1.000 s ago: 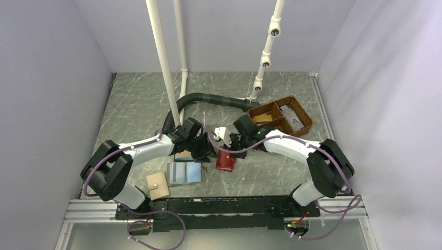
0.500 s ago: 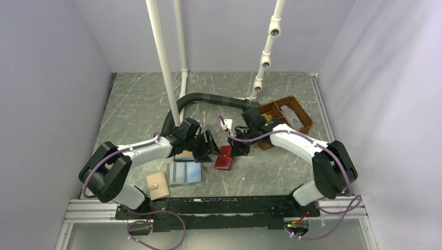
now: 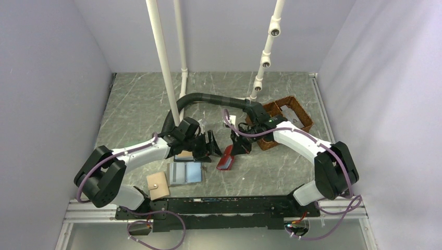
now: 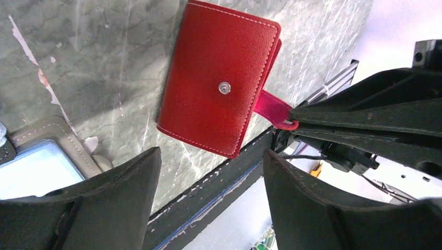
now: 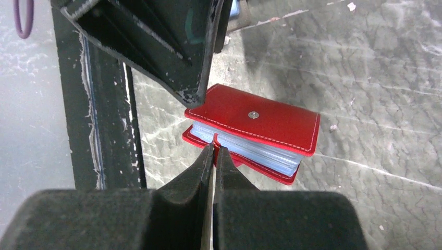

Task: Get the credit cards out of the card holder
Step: Open the card holder at the center of the board.

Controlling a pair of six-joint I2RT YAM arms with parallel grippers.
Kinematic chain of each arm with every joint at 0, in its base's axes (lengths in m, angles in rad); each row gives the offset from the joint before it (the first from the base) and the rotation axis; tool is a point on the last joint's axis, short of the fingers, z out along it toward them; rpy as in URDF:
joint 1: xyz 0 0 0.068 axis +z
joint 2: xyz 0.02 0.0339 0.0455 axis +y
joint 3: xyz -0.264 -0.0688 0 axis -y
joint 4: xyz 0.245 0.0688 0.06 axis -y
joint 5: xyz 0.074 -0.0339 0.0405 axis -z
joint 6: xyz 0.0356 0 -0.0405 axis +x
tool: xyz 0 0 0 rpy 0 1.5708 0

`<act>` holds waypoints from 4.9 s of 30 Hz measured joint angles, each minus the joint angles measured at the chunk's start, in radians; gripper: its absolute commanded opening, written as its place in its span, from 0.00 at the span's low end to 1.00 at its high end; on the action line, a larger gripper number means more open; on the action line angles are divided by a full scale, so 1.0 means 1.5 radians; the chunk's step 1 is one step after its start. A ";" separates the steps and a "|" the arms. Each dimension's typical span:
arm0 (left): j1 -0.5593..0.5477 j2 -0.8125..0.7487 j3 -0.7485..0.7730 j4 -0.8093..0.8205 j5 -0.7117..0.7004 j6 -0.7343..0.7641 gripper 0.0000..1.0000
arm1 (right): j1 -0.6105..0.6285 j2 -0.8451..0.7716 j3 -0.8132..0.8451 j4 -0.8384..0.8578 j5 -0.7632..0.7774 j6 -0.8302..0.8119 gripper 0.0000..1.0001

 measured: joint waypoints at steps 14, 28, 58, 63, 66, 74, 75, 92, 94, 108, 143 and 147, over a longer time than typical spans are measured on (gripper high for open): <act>-0.010 0.033 0.000 0.033 0.022 0.024 0.65 | -0.014 0.001 0.012 -0.001 -0.015 0.012 0.00; -0.010 0.079 0.033 -0.010 0.007 0.052 0.00 | -0.025 -0.001 -0.007 0.001 0.066 0.003 0.00; -0.006 0.053 0.017 -0.016 0.022 0.021 0.02 | -0.039 -0.008 0.030 -0.069 0.063 0.043 0.39; -0.006 0.048 0.007 -0.041 -0.004 0.007 0.21 | -0.039 0.107 0.063 -0.047 0.032 0.131 0.29; -0.006 0.038 -0.002 -0.075 -0.028 -0.004 0.31 | -0.039 0.159 0.066 -0.041 0.035 0.173 0.26; -0.006 -0.082 0.002 -0.189 -0.135 -0.013 0.45 | -0.037 0.181 0.066 -0.028 0.134 0.244 0.28; -0.006 -0.100 0.003 -0.194 -0.141 -0.012 0.46 | -0.035 0.181 0.066 -0.028 0.139 0.246 0.28; -0.042 -0.114 0.031 0.039 -0.042 0.006 0.40 | -0.019 0.183 0.096 -0.022 0.020 0.329 0.26; -0.051 -0.105 0.031 0.049 -0.035 0.011 0.40 | -0.019 0.191 0.104 -0.012 0.006 0.357 0.26; -0.077 -0.019 0.030 0.046 -0.051 0.023 0.38 | 0.017 0.263 0.126 0.007 0.017 0.431 0.02; -0.056 0.065 0.045 -0.111 -0.166 0.025 0.29 | -0.042 0.175 0.048 0.024 0.149 0.405 0.31; -0.050 0.065 0.087 -0.170 -0.195 0.023 0.26 | -0.046 0.201 0.061 0.019 0.135 0.414 0.31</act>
